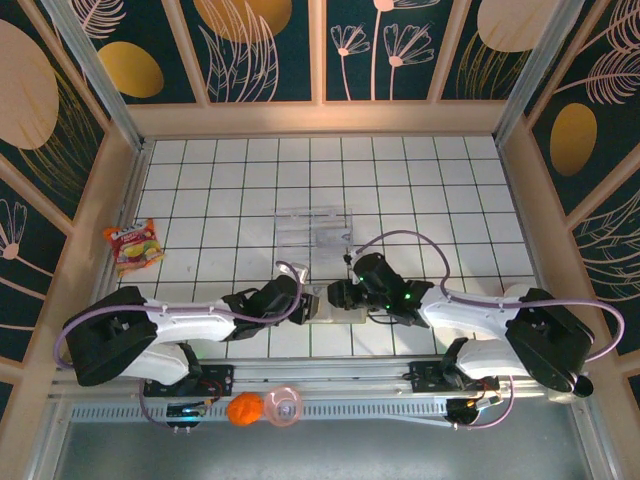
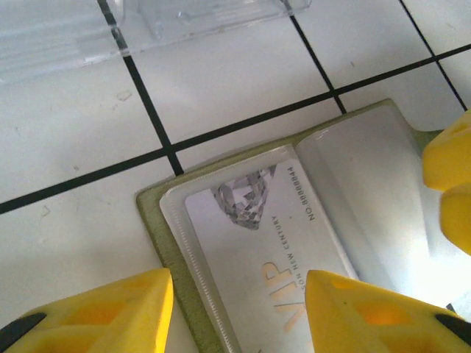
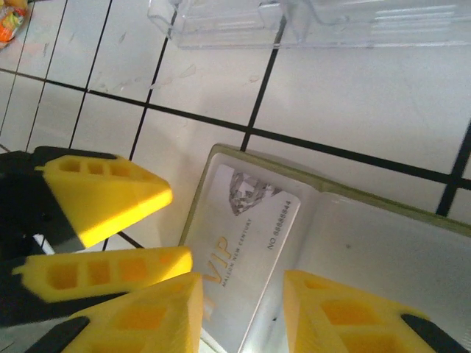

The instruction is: Take the credit cards out of the card holder

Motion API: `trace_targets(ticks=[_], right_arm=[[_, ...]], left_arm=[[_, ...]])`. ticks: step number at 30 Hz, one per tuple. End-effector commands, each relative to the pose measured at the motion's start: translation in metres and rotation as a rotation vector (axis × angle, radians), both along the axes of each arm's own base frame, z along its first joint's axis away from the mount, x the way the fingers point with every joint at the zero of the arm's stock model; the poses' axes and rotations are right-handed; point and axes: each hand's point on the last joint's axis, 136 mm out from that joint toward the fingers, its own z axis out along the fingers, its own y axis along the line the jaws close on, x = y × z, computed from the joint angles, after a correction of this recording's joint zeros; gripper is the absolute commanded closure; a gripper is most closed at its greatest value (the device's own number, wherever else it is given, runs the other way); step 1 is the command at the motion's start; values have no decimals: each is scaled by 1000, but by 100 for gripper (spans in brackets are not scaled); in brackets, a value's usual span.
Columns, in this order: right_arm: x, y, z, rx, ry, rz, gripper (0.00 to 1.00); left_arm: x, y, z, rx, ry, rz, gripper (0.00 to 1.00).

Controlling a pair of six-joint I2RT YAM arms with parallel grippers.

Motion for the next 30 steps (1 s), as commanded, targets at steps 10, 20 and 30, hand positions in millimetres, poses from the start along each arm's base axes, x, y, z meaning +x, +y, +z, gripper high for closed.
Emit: trace_targets(ticks=[10,20,30], right_arm=[[6,-17,1,-16,-19,-46,66],[4,-15,1,-6,-7,-39,66],[-11,17,-3,140,128,41,65]], left_arm=[[-8,-6,-20,140,19,-13,53],[-14,-6,-39,195,36,-30,71],[-16,-7,-37,166,44,-21,71]])
